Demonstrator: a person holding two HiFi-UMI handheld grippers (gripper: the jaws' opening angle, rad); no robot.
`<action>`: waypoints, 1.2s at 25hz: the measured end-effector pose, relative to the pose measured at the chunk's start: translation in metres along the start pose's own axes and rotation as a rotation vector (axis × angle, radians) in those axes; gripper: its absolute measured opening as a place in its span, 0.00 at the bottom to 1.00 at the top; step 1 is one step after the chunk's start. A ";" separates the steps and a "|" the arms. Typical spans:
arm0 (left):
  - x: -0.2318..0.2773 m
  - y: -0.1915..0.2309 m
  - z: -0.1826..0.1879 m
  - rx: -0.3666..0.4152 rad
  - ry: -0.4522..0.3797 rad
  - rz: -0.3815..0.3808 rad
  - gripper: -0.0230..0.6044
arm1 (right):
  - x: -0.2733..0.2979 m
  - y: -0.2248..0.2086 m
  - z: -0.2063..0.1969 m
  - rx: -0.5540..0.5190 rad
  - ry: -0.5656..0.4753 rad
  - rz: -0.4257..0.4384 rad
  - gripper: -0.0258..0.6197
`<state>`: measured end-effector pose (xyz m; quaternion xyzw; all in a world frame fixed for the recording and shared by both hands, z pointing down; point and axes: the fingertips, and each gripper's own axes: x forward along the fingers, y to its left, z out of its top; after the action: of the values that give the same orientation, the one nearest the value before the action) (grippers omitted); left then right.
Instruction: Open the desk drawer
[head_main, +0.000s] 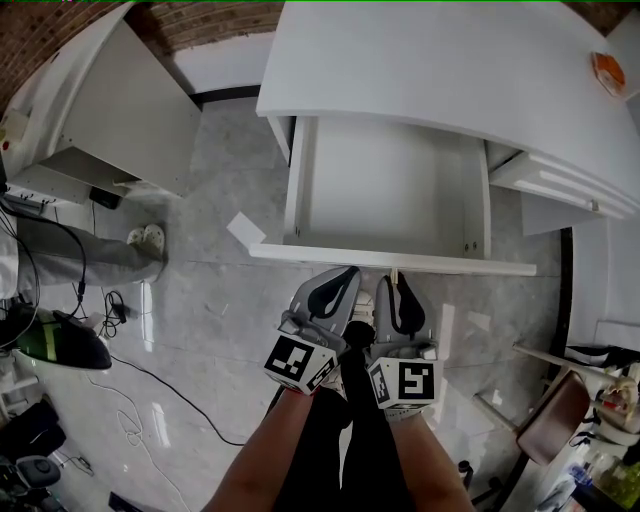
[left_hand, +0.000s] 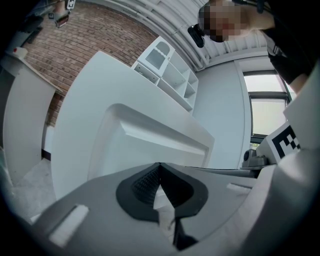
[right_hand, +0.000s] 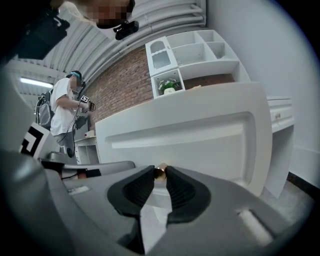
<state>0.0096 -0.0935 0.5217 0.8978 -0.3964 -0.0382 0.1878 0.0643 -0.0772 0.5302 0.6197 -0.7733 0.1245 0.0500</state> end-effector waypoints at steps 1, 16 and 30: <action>-0.001 -0.001 -0.001 0.000 0.000 0.000 0.04 | -0.002 0.001 -0.001 -0.001 0.001 0.002 0.15; -0.019 -0.014 -0.008 -0.010 0.004 0.018 0.04 | -0.023 0.007 -0.007 -0.007 0.013 0.023 0.15; -0.037 -0.025 -0.015 -0.016 0.030 0.022 0.04 | -0.044 0.015 -0.015 -0.013 0.035 0.035 0.15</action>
<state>0.0053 -0.0466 0.5230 0.8923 -0.4032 -0.0260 0.2013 0.0585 -0.0292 0.5326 0.6035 -0.7838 0.1312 0.0654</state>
